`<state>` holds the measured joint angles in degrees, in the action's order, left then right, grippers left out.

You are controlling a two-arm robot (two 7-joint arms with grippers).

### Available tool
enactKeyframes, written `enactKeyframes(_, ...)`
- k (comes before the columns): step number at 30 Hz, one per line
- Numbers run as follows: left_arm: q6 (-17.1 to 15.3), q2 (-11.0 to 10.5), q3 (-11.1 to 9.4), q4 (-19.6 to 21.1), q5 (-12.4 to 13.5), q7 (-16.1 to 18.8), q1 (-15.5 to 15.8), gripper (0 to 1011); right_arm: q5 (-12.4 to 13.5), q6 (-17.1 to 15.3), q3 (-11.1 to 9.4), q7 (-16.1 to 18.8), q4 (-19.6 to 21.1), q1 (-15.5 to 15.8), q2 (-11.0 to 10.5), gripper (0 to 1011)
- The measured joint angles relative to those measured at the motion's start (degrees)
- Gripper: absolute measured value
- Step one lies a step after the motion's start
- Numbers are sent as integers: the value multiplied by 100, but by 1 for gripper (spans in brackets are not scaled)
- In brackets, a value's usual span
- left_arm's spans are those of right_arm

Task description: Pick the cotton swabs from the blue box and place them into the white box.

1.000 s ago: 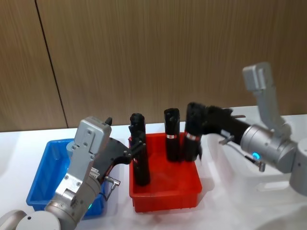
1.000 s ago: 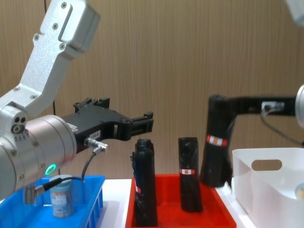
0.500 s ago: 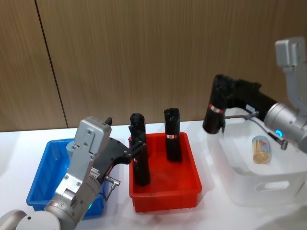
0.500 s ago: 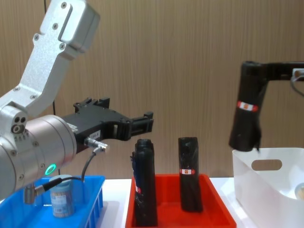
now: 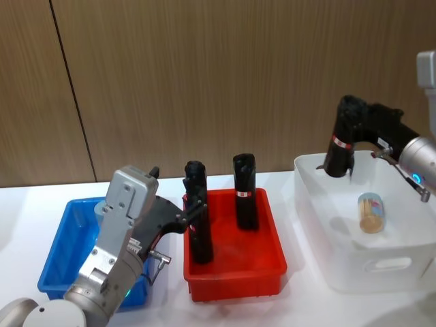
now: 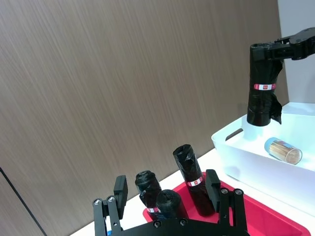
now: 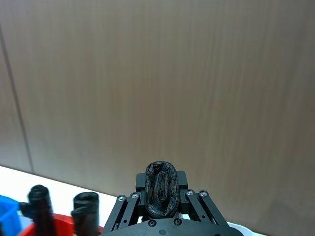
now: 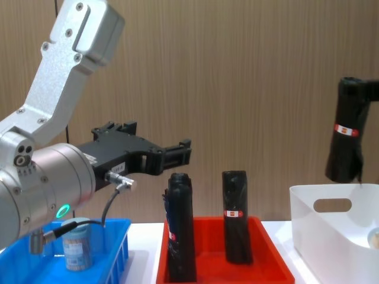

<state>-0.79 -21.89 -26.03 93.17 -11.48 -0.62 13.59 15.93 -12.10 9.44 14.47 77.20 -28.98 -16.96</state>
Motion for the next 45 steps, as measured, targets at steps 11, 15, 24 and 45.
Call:
enactKeyframes(11,0,0,0,0,0,0,0,1003,-94,195,-1,-174,-757,-236,69,353)
enactKeyframes(15,0,0,0,0,0,0,0,1003,-104,230,14,-189,-882,-271,91,434)
enactKeyframes(24,0,0,0,0,0,0,0,1003,-116,278,64,-225,-1046,-293,138,716)
enactKeyframes(45,0,0,0,0,0,0,0,1003,-25,242,105,-235,-725,-78,132,1002)
